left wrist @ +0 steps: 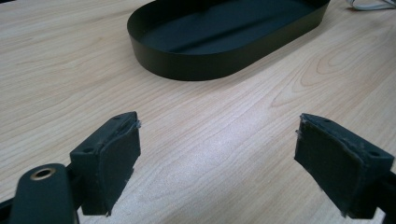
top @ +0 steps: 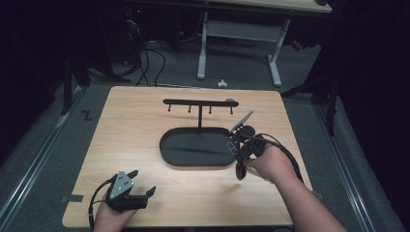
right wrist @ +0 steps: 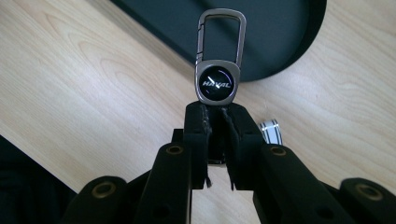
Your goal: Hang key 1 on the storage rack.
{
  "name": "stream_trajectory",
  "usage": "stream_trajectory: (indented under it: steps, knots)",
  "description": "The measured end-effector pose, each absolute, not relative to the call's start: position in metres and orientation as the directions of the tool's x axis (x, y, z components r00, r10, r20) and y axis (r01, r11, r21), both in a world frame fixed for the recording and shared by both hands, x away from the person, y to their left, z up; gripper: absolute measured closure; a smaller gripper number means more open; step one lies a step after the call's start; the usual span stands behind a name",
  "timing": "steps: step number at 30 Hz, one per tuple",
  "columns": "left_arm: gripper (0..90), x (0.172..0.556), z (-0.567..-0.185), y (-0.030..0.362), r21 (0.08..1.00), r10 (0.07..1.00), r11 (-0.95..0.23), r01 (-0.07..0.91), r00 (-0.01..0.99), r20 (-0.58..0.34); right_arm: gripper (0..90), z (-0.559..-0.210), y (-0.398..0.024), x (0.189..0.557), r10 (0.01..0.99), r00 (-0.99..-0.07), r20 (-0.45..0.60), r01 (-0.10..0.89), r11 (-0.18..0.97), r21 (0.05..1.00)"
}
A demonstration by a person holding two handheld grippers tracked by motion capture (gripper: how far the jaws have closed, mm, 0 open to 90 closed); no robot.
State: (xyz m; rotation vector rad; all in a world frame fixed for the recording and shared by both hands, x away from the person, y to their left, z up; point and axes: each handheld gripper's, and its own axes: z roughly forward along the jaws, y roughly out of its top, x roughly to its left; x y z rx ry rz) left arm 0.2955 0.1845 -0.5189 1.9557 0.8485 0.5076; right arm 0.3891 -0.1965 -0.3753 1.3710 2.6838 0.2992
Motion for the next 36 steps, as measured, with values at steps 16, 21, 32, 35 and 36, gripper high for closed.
stream_trajectory:
  steps: [16,21,32,35,36]
  knots:
    - [14.7,0.295,-0.519,0.186,0.87,0.729,-0.342,0.355,0.684,0.008,80.6,-0.357,-0.17,0.409,0.803,-0.596,-0.007,0.774,0.577,0.261]
    - [14.7,0.295,-0.519,0.186,0.87,0.727,-0.341,0.355,0.687,0.005,80.6,-0.353,-0.165,0.414,0.8,-0.6,-0.009,0.769,0.58,0.27]
    - [14.7,0.295,-0.519,0.184,0.869,0.717,-0.351,0.348,0.697,0.011,80.6,-0.339,-0.158,0.427,0.806,-0.592,-0.016,0.767,0.57,0.295]
    - [14.8,0.295,-0.518,0.185,0.87,0.718,-0.348,0.348,0.696,0.009,80.6,-0.336,-0.157,0.43,0.809,-0.587,-0.014,0.769,0.563,0.301]
    - [14.8,0.295,-0.518,0.185,0.869,0.716,-0.35,0.35,0.698,0.007,80.6,-0.336,-0.156,0.432,0.814,-0.58,-0.01,0.775,0.556,0.302]
